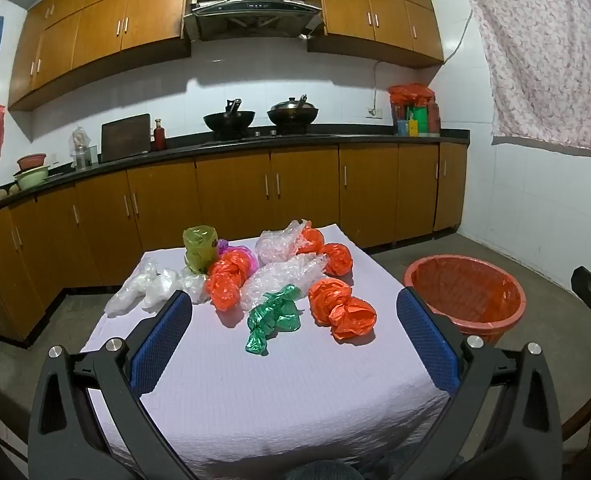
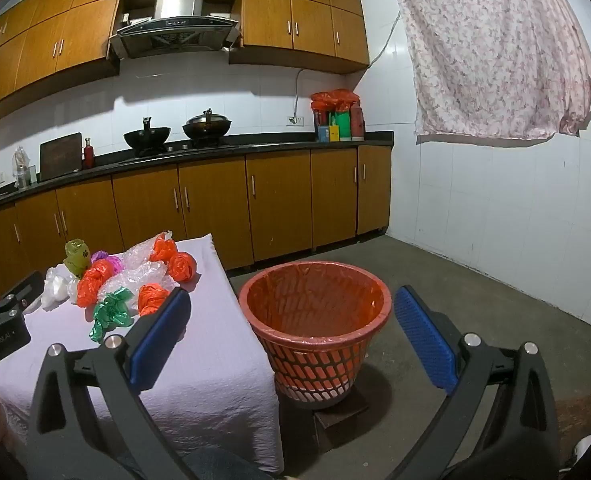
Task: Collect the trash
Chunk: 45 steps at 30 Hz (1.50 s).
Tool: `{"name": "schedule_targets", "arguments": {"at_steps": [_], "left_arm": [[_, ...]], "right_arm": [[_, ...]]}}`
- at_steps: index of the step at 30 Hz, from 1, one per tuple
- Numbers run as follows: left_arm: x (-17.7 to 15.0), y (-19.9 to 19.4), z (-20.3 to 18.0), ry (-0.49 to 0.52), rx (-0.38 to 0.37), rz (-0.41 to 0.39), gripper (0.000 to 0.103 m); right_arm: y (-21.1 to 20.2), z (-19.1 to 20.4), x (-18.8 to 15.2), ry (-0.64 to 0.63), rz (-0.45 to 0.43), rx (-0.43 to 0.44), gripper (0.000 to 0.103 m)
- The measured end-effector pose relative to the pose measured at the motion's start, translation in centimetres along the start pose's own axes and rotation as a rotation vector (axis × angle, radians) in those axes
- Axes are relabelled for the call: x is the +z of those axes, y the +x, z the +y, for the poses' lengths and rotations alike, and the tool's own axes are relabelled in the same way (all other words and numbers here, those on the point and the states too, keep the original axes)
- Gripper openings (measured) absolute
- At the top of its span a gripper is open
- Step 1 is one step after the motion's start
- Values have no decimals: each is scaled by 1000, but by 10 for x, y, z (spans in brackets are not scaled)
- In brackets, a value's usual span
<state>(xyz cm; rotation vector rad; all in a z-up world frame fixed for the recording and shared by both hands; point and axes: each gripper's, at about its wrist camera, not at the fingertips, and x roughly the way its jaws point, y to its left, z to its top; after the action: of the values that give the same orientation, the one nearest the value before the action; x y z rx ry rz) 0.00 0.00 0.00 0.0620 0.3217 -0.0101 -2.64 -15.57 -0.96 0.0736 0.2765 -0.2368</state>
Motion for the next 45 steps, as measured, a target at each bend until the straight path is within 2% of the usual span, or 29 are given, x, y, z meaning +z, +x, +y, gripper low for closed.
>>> {"name": "schedule_targets", "arguments": {"at_steps": [45], "left_arm": [[0, 0, 0, 3, 0, 8, 101]], "right_arm": [[-1, -3, 1, -3, -4, -2, 99]]}}
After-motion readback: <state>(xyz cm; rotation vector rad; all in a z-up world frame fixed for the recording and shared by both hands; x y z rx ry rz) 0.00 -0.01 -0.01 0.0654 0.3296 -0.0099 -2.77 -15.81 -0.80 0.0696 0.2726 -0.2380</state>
